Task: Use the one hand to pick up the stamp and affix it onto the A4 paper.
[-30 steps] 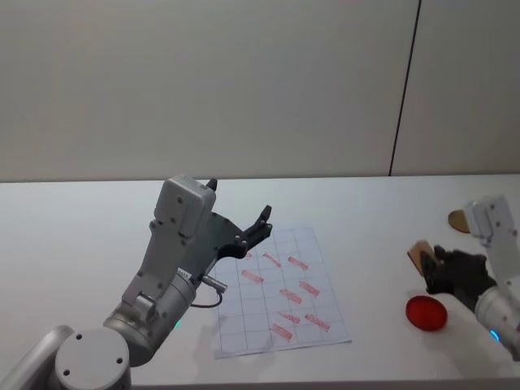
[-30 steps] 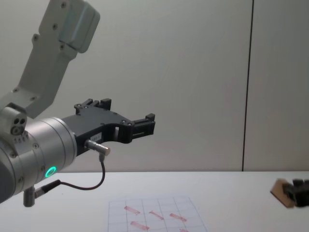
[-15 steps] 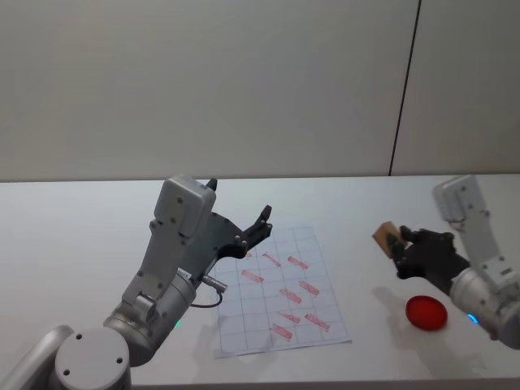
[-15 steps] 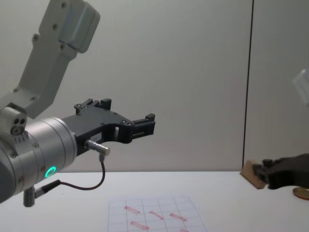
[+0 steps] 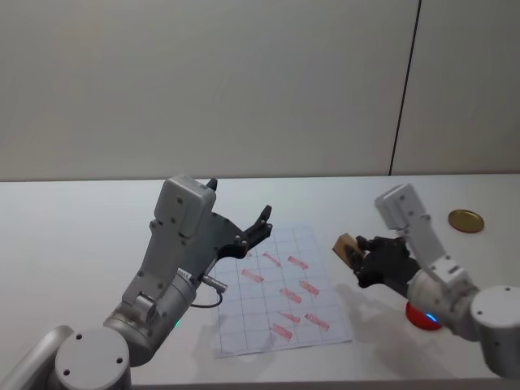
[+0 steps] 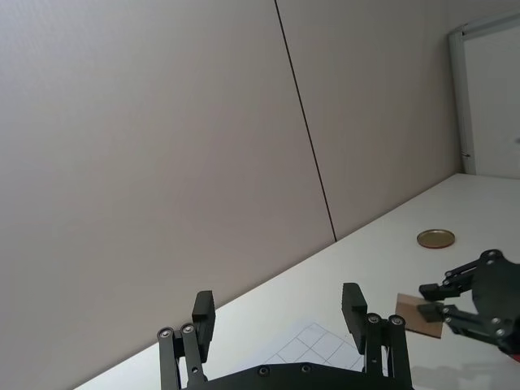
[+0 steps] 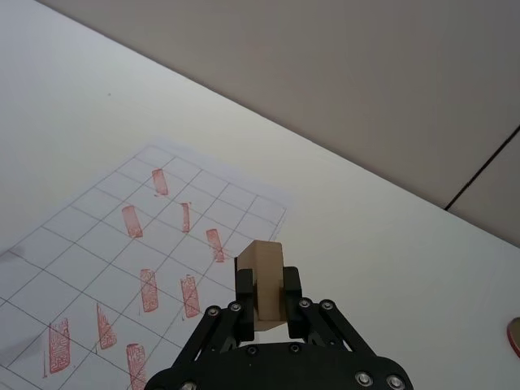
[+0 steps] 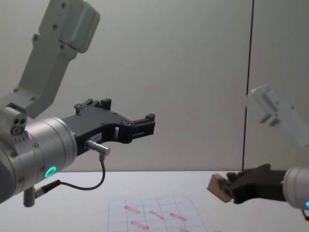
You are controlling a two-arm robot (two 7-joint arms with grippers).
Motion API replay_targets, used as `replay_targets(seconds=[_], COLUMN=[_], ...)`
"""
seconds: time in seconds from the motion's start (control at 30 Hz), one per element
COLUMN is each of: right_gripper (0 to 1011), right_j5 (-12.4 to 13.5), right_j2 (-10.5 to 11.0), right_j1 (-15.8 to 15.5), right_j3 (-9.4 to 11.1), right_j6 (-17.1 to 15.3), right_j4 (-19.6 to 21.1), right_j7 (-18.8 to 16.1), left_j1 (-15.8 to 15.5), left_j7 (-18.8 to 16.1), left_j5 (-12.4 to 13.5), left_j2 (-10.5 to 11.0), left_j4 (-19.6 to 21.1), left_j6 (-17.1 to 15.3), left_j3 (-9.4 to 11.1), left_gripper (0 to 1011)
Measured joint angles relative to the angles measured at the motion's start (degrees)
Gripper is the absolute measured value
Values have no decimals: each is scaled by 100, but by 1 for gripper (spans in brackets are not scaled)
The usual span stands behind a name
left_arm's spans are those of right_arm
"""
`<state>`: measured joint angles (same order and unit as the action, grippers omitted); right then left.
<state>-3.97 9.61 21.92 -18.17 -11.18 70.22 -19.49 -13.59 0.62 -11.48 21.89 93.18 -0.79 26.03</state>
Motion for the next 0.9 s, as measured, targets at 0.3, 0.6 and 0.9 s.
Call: replay_targets(seconds=[0.3, 0.6, 0.9], right_gripper=[204, 204, 204], right_j5=[-426, -729, -929], right_j2=[-306, -595, -838], right_j1=[485, 947, 1328], right_j3=[-189, -356, -503], right_j6=[203, 434, 639], right_j4=[-833, -1682, -2484], right_j7=[6, 136, 218], left_j1=[0, 0, 0], left_j7=[0, 0, 0], left_j5=[0, 0, 0], left_j2=[0, 0, 0], left_j4=[0, 0, 0], left_j6=[0, 0, 0], left_j3=[0, 0, 0], left_gripper=[993, 993, 993])
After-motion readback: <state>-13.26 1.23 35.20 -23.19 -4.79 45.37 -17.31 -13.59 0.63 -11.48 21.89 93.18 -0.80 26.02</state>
